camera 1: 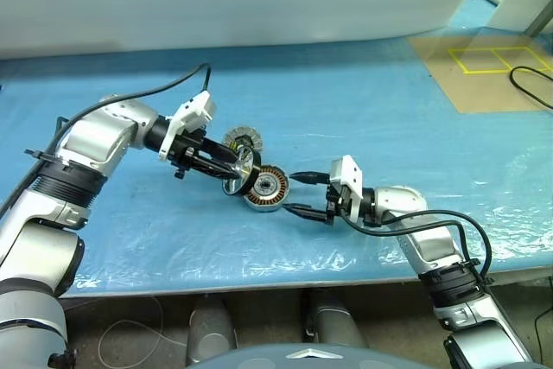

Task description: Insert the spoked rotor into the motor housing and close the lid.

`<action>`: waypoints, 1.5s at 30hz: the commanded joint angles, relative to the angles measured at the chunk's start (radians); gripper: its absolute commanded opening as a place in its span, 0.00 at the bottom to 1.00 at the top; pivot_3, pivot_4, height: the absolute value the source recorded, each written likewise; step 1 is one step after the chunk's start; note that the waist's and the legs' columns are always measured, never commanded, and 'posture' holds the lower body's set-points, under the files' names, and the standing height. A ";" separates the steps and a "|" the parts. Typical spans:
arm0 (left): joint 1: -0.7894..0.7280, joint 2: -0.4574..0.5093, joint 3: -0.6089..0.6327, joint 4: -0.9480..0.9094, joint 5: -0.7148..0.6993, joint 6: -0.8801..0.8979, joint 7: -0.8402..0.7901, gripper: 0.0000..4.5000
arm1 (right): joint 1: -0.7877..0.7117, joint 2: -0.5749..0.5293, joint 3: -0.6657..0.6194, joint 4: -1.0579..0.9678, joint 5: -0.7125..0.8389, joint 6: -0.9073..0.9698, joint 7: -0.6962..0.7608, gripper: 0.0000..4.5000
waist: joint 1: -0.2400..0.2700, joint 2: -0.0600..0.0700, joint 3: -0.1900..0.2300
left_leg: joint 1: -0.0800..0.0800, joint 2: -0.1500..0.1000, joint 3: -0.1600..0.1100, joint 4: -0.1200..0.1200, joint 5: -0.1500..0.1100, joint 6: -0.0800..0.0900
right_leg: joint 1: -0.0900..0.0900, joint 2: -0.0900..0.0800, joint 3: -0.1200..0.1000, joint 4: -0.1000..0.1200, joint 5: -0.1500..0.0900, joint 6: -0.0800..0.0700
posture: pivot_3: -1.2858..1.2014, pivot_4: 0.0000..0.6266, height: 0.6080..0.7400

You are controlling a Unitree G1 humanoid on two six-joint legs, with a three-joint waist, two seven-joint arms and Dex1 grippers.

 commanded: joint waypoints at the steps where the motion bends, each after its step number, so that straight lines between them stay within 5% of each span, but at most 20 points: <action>1: 0.008 -0.035 0.068 -0.005 0.032 -0.023 0.045 0.33 | 0.018 -0.018 -0.036 -0.044 0.026 -0.013 0.003 1.00 | 0.001 0.000 0.000 | 0.000 0.000 0.000 0.000 0.000 0.000 | 0.000 0.000 0.000 0.000 0.000 0.000 | 0.52 0.24 1.00; 22: 0.087 -0.203 0.105 0.100 0.174 -0.113 0.111 0.33 | 0.048 -0.035 -0.033 -0.055 0.005 -0.031 -0.023 1.00 | 0.001 0.000 0.000 | -0.001 0.000 0.000 0.001 0.000 0.000 | 0.000 0.000 0.000 0.000 0.000 0.000 | 0.52 0.24 1.00; 45: 0.070 -0.273 0.116 0.189 0.245 -0.164 0.079 0.33 | 0.056 -0.041 -0.031 -0.055 -0.007 -0.037 -0.045 1.00 | 0.002 0.000 0.000 | -0.001 -0.001 0.000 0.000 0.000 0.000 | 0.001 -0.001 0.001 -0.004 0.000 0.000 | 0.52 0.24 1.00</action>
